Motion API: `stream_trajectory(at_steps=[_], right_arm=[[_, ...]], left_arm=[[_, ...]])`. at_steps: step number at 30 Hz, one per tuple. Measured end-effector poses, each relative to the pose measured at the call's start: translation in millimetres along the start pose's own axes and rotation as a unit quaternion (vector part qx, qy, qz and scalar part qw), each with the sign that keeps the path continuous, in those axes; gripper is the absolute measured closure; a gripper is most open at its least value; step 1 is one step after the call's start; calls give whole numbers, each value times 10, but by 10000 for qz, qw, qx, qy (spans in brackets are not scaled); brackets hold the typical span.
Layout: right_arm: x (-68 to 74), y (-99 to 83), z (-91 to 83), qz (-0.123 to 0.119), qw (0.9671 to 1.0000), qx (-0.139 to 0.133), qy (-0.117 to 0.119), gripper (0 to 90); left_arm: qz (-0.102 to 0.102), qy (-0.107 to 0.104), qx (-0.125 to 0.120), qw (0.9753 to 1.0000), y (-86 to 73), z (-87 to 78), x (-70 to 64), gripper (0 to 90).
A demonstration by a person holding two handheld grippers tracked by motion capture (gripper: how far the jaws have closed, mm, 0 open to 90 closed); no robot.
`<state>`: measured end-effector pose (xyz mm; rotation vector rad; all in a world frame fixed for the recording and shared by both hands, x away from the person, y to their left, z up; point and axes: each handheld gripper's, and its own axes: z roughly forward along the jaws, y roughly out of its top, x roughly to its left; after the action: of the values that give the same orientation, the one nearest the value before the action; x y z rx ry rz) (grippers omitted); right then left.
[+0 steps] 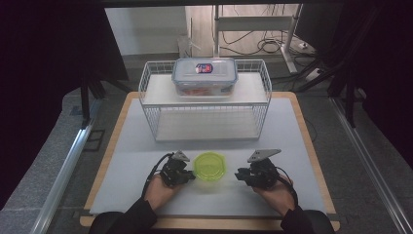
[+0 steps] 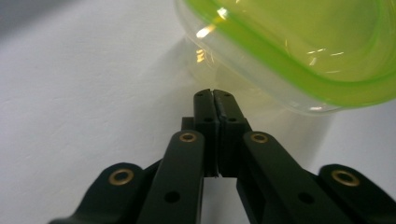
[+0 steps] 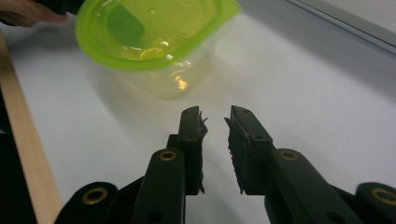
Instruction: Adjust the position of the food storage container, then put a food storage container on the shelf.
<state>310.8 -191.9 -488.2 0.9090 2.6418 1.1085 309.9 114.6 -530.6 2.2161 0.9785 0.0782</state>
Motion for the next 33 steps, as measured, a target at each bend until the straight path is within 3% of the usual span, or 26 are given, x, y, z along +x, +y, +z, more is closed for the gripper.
stream_trajectory(at_steps=[2,3,5,6,8,9,12,13,16,18,21,24,27,30,33], right_arm=[[-12,-7,-8,-15,10000,-9,-39,717],[-30,-16,-21,-41,9999,-5,-114,670],[-46,-24,-28,-85,9998,-1,-168,626],[-46,-24,-28,-85,9998,-1,-168,626],[-56,-28,-31,-84,9998,-20,-188,563],[-59,-23,-29,-92,9998,-76,-156,500],[-55,-21,-29,-93,9996,-136,-248,392],[-59,-22,-28,-96,9994,-148,-297,359],[-72,-32,-18,-60,9993,-146,-347,302],[-103,-53,10,25,9992,-116,-380,253],[-132,-60,12,200,9993,-142,-290,214],[-121,-48,9,261,9990,-184,-323,193],[-103,-41,10,266,9989,-234,-305,226],[-75,-16,-6,180,9991,-381,-101,350],[-61,5,-16,214,9988,-429,-62,377]], left_arm=[[19,111,-13,9999,-14,-30,-6,852],[95,343,-76,9993,-53,-118,-7,829],[200,546,-152,9982,-109,-226,-2,756],[200,546,-152,9982,-109,-226,-2,708],[315,761,-261,9963,-168,-330,-14,674],[349,921,-429,9942,-222,-417,-16,604],[413,1015,-556,9924,-277,-483,-10,430],[492,1123,-625,9905,-334,-525,-7,364],[519,1143,-650,9900,-386,-559,-8,253],[432,1043,-728,9909,-446,-606,7,201],[366,1014,-762,9912,-471,-626,15,107],[334,987,-807,9913,-493,-644,22,84],[373,993,-907,9902,-517,-653,24,56],[395,1043,-991,9888,-547,-661,27,46],[386,1066,-982,9887,-573,-662,33,46]])
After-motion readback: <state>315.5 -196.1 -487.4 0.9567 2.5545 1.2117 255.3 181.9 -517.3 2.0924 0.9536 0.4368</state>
